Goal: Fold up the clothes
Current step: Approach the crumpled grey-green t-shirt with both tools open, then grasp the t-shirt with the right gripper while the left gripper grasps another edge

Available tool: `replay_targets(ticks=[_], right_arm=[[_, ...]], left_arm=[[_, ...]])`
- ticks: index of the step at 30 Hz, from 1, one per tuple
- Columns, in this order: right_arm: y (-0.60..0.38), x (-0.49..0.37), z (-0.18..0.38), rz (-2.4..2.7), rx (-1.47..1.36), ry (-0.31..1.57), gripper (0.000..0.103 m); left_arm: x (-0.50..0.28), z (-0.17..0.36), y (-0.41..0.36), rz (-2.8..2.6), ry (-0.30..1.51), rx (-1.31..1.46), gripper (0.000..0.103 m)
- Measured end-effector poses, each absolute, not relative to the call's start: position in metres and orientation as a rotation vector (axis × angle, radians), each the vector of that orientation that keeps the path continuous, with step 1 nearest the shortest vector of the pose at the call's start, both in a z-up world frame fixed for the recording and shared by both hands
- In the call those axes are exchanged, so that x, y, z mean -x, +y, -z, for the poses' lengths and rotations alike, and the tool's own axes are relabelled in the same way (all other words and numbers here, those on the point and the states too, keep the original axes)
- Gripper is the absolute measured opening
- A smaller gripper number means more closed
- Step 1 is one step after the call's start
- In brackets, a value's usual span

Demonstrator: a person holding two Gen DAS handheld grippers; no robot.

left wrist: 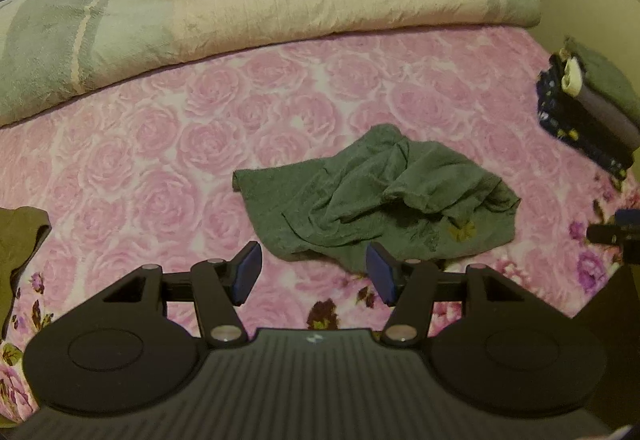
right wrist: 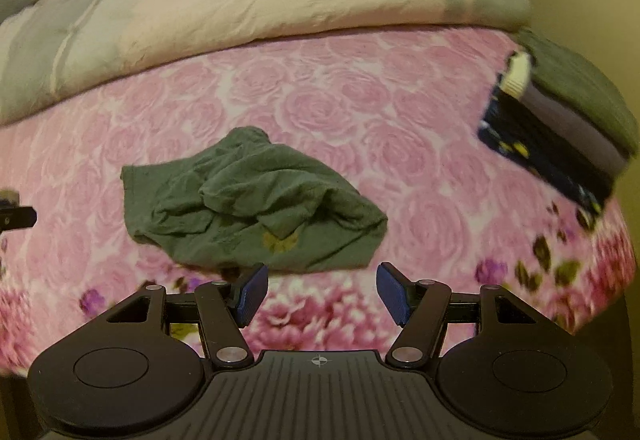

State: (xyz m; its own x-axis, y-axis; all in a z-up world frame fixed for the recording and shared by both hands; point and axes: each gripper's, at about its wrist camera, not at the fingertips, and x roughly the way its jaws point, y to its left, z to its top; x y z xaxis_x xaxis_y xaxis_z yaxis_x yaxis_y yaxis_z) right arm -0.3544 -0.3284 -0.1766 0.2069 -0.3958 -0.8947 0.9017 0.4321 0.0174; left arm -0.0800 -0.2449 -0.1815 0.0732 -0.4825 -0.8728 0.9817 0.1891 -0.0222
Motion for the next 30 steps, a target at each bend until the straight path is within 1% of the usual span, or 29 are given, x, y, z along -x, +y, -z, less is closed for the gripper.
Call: replay_targets(ticks=[5, 10, 18, 26, 30], right_arm=[[-0.345, 0.352, 0.211, 0.912, -0.535, 1.029, 0.064], [-0.357, 0.342, 0.251, 0.883, -0.489, 1.044, 0.064], [-0.362, 0.313, 0.309, 0.880, -0.378, 1.029, 0.064], [-0.348, 0.272, 0.360, 0.837, -0.070, 1.035, 0.063], [-0.349, 0.262, 0.386, 0.828, 0.047, 1.061, 0.063]], left_arm=[[0.092, 0.216, -0.254, 1.275, 0.869, -0.763, 0.050], [0.097, 0.257, -0.269, 1.327, 0.811, -0.832, 0.049], [0.100, 0.323, -0.290, 1.484, 0.614, -0.974, 0.049], [0.099, 0.365, -0.296, 1.598, 0.430, -1.041, 0.048], [0.104, 0.382, -0.293, 1.652, 0.300, -1.129, 0.048]])
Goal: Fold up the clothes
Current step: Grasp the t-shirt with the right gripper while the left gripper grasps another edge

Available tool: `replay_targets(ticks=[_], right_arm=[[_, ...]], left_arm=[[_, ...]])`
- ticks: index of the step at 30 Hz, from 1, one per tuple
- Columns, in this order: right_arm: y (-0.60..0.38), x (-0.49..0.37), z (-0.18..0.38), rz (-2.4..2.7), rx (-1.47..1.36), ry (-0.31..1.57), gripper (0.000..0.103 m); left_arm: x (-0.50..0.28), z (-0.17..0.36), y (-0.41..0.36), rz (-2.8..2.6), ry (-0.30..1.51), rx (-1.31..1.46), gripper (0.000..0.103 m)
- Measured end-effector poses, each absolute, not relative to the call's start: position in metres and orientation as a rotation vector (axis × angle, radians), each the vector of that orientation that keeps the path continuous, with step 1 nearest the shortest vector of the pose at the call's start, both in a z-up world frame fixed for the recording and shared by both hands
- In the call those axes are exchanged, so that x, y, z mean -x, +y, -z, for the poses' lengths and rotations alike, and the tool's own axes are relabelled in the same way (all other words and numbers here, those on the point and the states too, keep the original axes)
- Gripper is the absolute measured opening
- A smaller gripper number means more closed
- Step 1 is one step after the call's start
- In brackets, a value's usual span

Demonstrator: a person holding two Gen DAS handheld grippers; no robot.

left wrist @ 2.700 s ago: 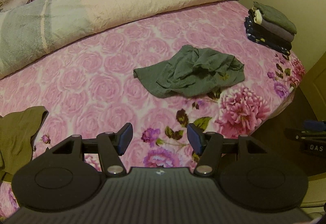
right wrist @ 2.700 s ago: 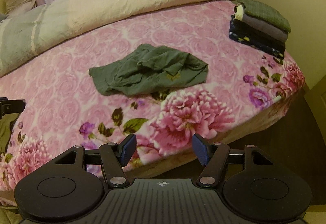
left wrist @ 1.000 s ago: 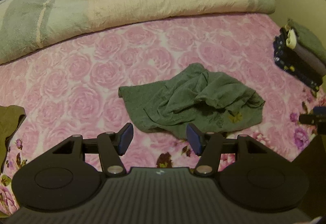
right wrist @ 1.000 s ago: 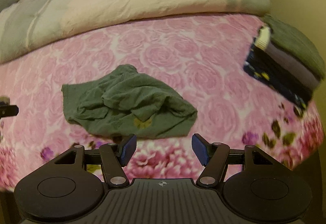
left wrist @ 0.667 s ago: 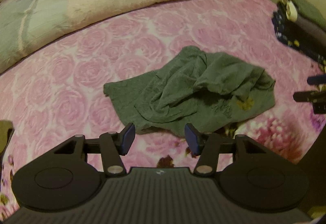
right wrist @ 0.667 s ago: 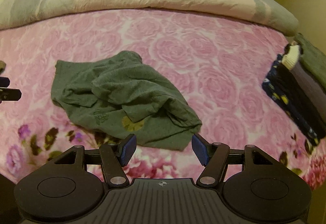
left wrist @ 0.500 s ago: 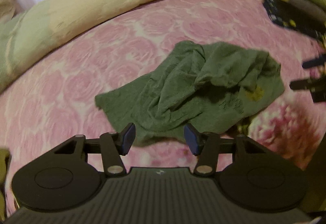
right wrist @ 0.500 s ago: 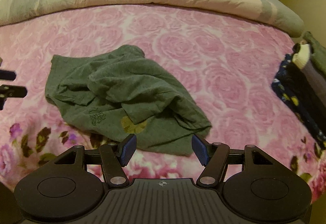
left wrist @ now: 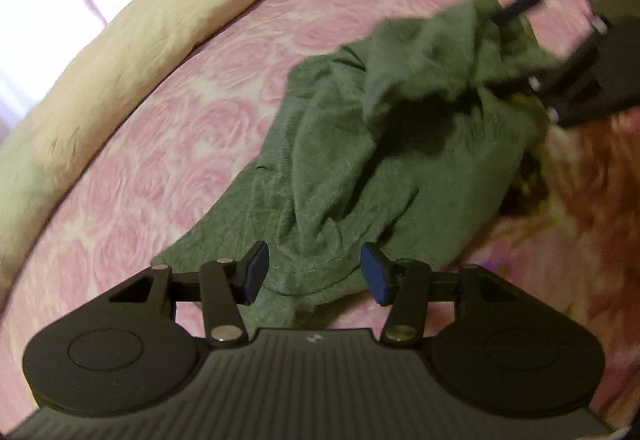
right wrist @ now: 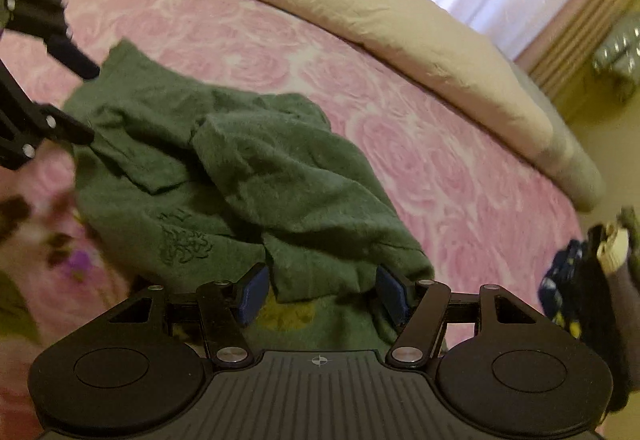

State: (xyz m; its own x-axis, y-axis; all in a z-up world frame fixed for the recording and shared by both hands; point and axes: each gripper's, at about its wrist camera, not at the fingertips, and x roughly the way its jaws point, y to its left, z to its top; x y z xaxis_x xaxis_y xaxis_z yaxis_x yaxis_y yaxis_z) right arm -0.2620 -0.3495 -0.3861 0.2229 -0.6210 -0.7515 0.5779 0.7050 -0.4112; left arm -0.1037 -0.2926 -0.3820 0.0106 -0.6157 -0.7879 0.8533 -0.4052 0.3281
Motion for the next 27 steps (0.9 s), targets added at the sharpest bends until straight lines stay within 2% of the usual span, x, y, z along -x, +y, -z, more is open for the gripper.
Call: replay_targets(ticks=[8, 9, 10, 11, 13, 14, 15, 21, 27], right_arm=[[-0.352, 0.260, 0.410, 0.802, 0.160, 1.097, 0.063], [-0.352, 0.260, 0.411, 0.806, 0.171, 1.096, 0.058], [-0.353, 0.260, 0.412, 0.809, 0.179, 1.096, 0.050], [-0.355, 0.260, 0.413, 0.810, 0.177, 1.102, 0.032], [-0.359, 0.261, 0.414, 0.816, 0.170, 1.102, 0.031], [-0.360, 0.261, 0.413, 0.819, 0.169, 1.094, 0.024], [-0.362, 0.262, 0.411, 0.822, 0.164, 1.081, 0.006], [-0.398, 0.296, 0.364, 1.011, 0.090, 0.907, 0.005], [-0.441, 0.335, 0.284, 1.238, 0.075, 0.662, 0.003]], left_arm=[[0.108, 0.404, -0.288, 1.695, 0.097, -1.240, 0.047], [0.108, 0.406, -0.289, 1.690, 0.078, -1.244, 0.044], [0.107, 0.406, -0.291, 1.688, 0.071, -1.241, 0.036], [0.105, 0.404, -0.296, 1.695, 0.092, -1.219, 0.025], [0.099, 0.397, -0.305, 1.701, 0.138, -1.158, 0.011], [0.096, 0.393, -0.309, 1.703, 0.161, -1.127, 0.009], [0.093, 0.389, -0.314, 1.705, 0.187, -1.093, 0.008], [0.052, 0.343, -0.330, 1.601, 0.372, -0.787, 0.004], [0.022, 0.263, -0.333, 1.502, 0.300, -0.532, 0.004]])
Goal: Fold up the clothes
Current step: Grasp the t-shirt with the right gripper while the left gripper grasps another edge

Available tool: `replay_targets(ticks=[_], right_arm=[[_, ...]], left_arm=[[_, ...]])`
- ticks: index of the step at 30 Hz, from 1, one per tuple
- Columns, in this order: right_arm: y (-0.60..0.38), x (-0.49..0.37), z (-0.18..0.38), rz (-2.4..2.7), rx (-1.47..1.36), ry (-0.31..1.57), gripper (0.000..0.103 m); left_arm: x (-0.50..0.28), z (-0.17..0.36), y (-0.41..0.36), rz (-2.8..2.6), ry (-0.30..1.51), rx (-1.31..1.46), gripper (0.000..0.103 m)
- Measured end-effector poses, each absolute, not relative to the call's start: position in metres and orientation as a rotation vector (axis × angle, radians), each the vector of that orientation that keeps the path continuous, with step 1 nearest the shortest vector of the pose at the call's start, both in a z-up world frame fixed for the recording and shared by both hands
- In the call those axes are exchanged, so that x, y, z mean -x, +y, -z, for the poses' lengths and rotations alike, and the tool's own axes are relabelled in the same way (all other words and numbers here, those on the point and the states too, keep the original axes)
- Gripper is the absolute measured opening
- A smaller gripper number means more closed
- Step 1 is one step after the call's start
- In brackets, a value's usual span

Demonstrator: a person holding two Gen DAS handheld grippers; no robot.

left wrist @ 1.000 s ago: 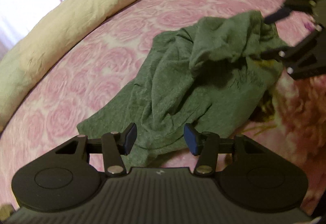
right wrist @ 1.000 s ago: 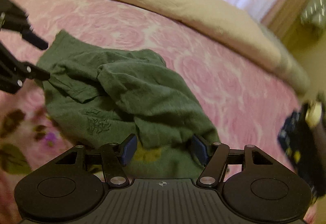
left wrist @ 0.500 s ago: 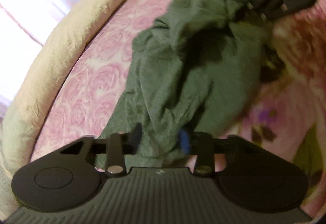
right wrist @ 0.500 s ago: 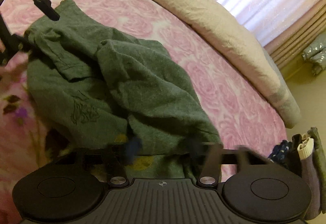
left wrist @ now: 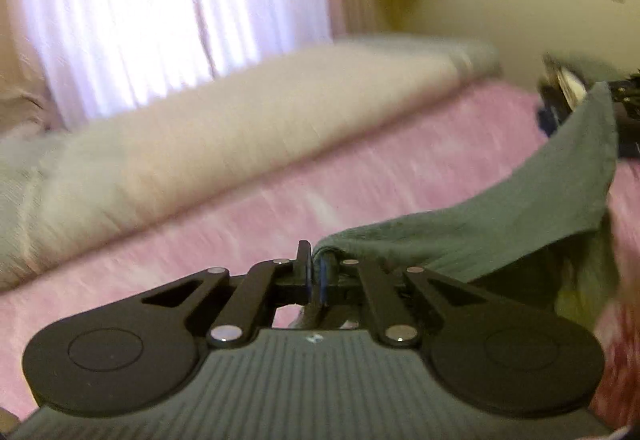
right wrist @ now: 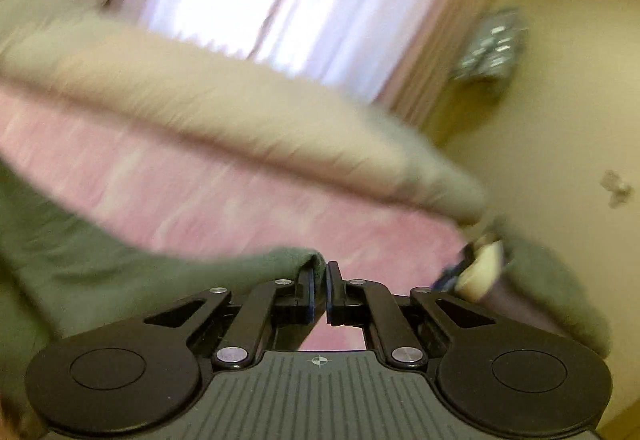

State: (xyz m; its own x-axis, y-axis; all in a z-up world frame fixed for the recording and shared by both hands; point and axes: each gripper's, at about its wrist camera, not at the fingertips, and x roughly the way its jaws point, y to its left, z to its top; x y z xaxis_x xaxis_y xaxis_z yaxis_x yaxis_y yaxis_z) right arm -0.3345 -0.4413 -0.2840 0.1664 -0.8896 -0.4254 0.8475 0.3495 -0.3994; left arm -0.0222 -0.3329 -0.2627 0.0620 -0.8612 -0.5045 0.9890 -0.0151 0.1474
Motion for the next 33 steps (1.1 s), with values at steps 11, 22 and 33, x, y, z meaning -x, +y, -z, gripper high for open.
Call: replay_targets(ticks=[11, 22, 33], right_arm=[[-0.450, 0.333, 0.103, 1.184, 0.250, 0.277, 0.003], [-0.391, 0.352, -0.021, 0.987, 0.359, 0.122, 0.003], [-0.329, 0.408, -0.059, 0.778, 0.257, 0.217, 0.003]], left_arm=[[0.009, 0.048, -0.284, 1.330, -0.067, -0.266, 0.004], [0.045, -0.059, -0.164, 1.249, -0.183, -0.223, 0.004], [0.063, -0.089, -0.076, 1.246, -0.100, -0.260, 0.004]])
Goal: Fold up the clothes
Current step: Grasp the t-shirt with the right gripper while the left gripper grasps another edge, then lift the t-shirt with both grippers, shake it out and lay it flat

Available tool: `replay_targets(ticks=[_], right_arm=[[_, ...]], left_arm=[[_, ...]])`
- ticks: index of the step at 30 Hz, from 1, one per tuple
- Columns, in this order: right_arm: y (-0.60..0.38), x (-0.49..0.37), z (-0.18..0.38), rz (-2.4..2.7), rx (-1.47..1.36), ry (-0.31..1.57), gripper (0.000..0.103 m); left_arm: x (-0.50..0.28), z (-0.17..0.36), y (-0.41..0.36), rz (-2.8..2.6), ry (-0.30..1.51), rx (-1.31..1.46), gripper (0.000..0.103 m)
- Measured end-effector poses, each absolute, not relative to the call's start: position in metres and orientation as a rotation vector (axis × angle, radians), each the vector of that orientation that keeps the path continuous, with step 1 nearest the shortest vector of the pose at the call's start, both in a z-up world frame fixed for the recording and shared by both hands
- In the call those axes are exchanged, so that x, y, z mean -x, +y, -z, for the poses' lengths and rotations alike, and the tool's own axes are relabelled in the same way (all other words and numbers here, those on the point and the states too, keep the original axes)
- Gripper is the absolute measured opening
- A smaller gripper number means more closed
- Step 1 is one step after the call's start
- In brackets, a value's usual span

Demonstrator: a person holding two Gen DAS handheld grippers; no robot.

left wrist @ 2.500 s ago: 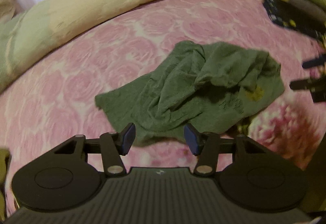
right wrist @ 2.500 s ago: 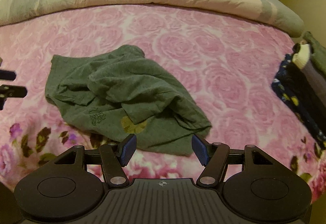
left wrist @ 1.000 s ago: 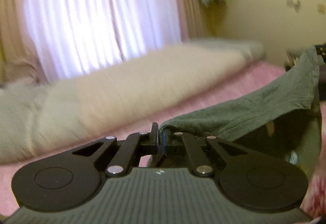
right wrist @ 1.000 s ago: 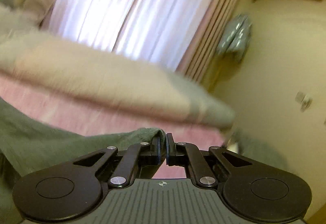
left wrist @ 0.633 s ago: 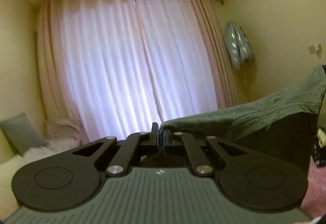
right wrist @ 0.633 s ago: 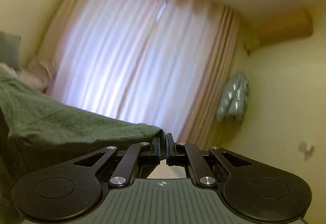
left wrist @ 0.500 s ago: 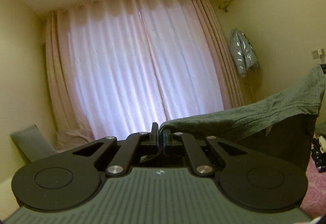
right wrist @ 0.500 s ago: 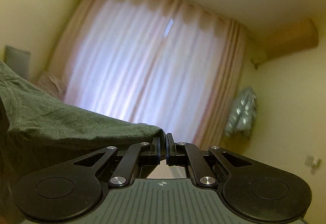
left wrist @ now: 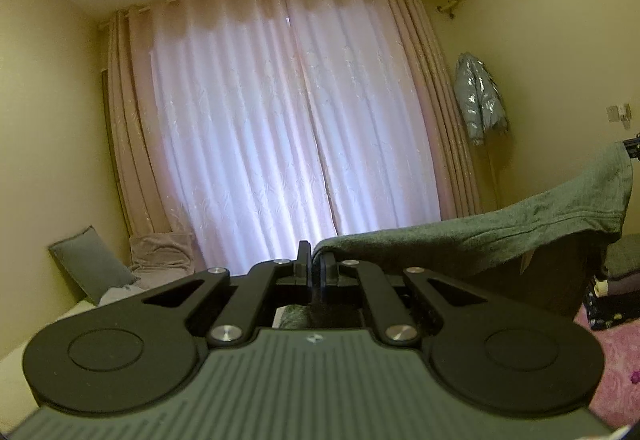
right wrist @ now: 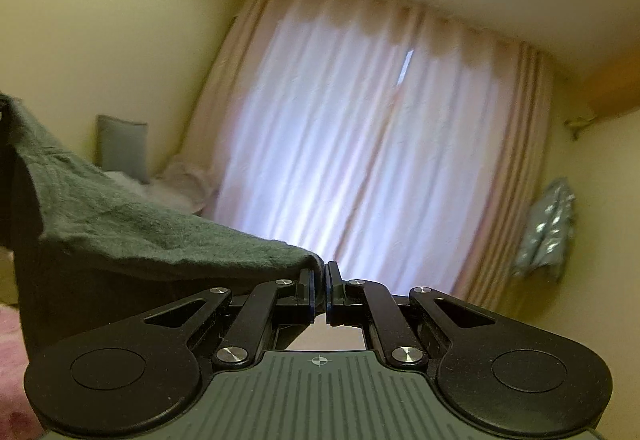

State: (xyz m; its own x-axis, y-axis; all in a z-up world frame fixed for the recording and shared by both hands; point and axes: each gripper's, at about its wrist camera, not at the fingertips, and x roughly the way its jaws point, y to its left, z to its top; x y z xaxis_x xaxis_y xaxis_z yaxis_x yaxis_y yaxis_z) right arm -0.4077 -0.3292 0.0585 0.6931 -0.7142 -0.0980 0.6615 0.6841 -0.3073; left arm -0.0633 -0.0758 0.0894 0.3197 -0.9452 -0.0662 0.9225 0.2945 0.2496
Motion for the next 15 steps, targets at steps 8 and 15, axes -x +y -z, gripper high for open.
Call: replay_targets(ticks=[8, 15], right_arm=[[-0.354, 0.414, -0.089, 0.719, 0.137, 0.230, 0.003], [-0.485, 0.322, -0.018, 0.732, -0.057, 0.488, 0.003]], left_arm=[[0.013, -0.113, -0.139, 1.351, -0.007, -0.244, 0.004], [-0.082, 0.009, -0.314, 1.406, 0.374, -0.331, 0.004]])
